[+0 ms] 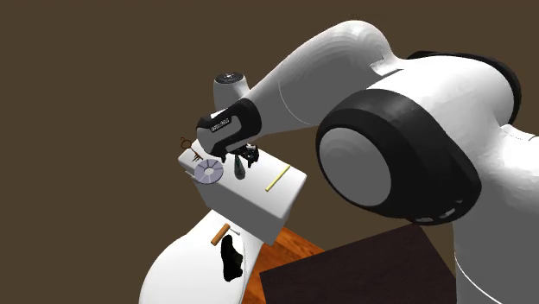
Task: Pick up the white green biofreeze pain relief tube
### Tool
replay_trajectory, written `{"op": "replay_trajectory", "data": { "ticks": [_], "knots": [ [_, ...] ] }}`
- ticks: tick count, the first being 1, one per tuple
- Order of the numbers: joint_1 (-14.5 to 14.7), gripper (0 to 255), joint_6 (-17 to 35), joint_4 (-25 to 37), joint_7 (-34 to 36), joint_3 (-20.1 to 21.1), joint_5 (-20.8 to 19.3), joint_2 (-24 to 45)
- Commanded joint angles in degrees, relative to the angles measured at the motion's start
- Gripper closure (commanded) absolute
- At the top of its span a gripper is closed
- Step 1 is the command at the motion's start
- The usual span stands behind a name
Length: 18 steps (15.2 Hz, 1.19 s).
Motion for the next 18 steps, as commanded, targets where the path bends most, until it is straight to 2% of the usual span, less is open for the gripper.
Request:
{"op": "replay_trajectory", "data": {
  "ticks": [1, 4, 5, 14, 18],
  "knots": [
    [0.1, 0, 0.9, 0.2, 0.0, -0.1, -0.1, 1.1],
    [0.2, 0, 1.6, 0.5, 0.0, -0.2, -0.2, 2.1],
    [0.2, 255, 1.6, 0.6, 0.0, -0.2, -0.2, 2.1],
    [0.2, 255, 1.6, 0.5, 0.0, -0.2, -0.2, 2.1],
    [0.0, 255, -0.2, -0.2, 0.0, 0.0, 0.0, -0.4]
  ]
}}
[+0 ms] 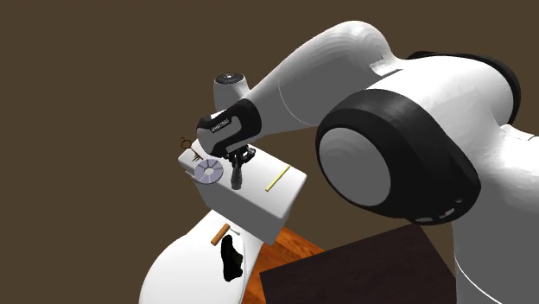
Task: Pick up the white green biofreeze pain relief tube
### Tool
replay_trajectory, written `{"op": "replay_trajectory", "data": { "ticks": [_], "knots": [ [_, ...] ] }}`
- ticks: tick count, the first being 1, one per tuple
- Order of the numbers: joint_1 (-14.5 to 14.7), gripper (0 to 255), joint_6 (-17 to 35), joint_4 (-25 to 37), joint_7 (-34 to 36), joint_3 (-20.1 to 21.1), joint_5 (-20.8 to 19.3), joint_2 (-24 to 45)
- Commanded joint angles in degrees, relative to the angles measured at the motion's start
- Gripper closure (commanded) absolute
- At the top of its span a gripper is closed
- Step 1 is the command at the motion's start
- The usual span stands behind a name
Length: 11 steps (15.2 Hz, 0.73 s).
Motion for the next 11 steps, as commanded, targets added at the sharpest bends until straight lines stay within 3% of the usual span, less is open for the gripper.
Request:
{"op": "replay_trajectory", "data": {
  "ticks": [1, 11],
  "knots": [
    [-0.1, 255, -0.8, -0.2, 0.0, 0.1, 0.1, -1.0],
    [-0.6, 255, -5.9, -0.6, 0.0, 0.8, 0.8, -6.6]
  ]
}}
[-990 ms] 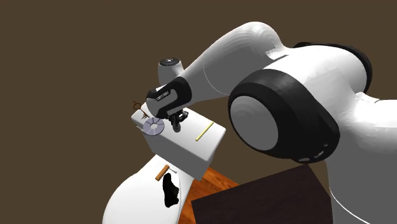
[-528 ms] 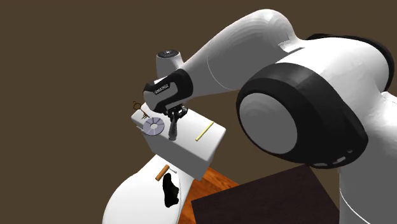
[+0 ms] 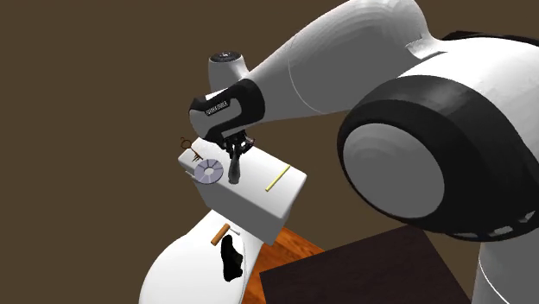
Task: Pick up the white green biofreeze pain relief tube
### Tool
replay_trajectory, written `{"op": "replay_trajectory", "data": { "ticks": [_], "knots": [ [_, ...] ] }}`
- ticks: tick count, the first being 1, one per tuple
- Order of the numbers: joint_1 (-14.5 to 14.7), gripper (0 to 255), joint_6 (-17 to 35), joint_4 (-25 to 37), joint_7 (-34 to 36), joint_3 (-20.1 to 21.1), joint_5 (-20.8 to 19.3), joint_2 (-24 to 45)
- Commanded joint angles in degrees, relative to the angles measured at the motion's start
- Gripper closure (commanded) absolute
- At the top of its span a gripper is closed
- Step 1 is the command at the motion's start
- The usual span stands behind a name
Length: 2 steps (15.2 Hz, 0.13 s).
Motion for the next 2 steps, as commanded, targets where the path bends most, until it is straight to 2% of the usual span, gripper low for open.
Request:
{"op": "replay_trajectory", "data": {
  "ticks": [1, 2],
  "knots": [
    [-0.1, 255, -0.7, 0.0, 0.0, 0.1, 0.1, -0.7],
    [-0.1, 255, -0.7, 0.0, 0.0, 0.1, 0.1, -0.7]
  ]
}}
